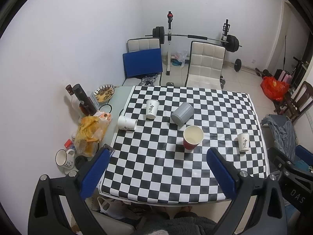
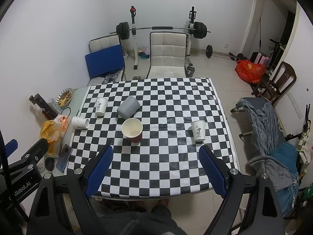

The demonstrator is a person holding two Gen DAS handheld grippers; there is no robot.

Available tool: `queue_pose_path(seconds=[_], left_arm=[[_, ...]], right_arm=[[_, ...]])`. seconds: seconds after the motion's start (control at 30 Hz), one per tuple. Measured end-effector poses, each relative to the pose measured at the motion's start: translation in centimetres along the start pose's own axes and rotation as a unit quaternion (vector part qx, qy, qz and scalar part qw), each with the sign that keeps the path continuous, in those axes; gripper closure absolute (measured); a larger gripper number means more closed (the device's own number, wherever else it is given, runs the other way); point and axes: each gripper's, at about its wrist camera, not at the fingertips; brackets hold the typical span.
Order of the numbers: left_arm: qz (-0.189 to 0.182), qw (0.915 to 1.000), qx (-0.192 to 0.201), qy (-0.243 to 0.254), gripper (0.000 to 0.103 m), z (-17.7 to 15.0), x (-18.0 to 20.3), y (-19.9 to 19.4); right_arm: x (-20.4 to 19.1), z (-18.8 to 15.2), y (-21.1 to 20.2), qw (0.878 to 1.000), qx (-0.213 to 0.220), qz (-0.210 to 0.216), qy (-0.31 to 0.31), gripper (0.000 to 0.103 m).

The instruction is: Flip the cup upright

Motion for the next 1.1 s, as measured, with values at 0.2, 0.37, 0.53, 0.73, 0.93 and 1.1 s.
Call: queue_pose_path(seconds=[0.2,0.37,0.53,0.73,0.93,1.1], left_arm=[[0.0,1.0,0.0,0.0,0.002,0.07,-0.01,-0.13],[0.0,1.0,0.0,-0.001,0.002,0.06,0.03,-0.15],[0.0,1.0,0.001,0.001,0.002,0.02,0.02,-0.06],[0.0,1.0,0.001,0.001,0.002,0.03,0.02,-0.05],[0.001,1.0,0.002,0.001,0.002,0.01,0.07,-0.05],[0.0,1.0,0.0,0.001,0.002,-0.07,0.09,0.0]], right_arm=[[0.16,0.13,-0.1,1.0,-0.001,0.001,0.0,0.012],[0.07,0.14,-0.07,1.0,-0.002,0.0,-0.001,0.012],[0.0,0.17,-0.01,1.0,-0.001,0.0,0.001,0.012],[-0.02,0.22,-0.01,1.0,-0.001,0.0,0.0,0.012],[0.03,0.23,-0.03,1.0,-0.001,0.001,-0.001,0.012],[0.04,0.22,-0.04,1.0,-0.001,0.001,-0.001,0.012]])
Point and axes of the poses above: each gripper's, at about its wrist camera, not at the fingertips, and y roughly the way its jaws point, x to its right, z to its top, and after that the axes turned 9 degrees about z, right-handed
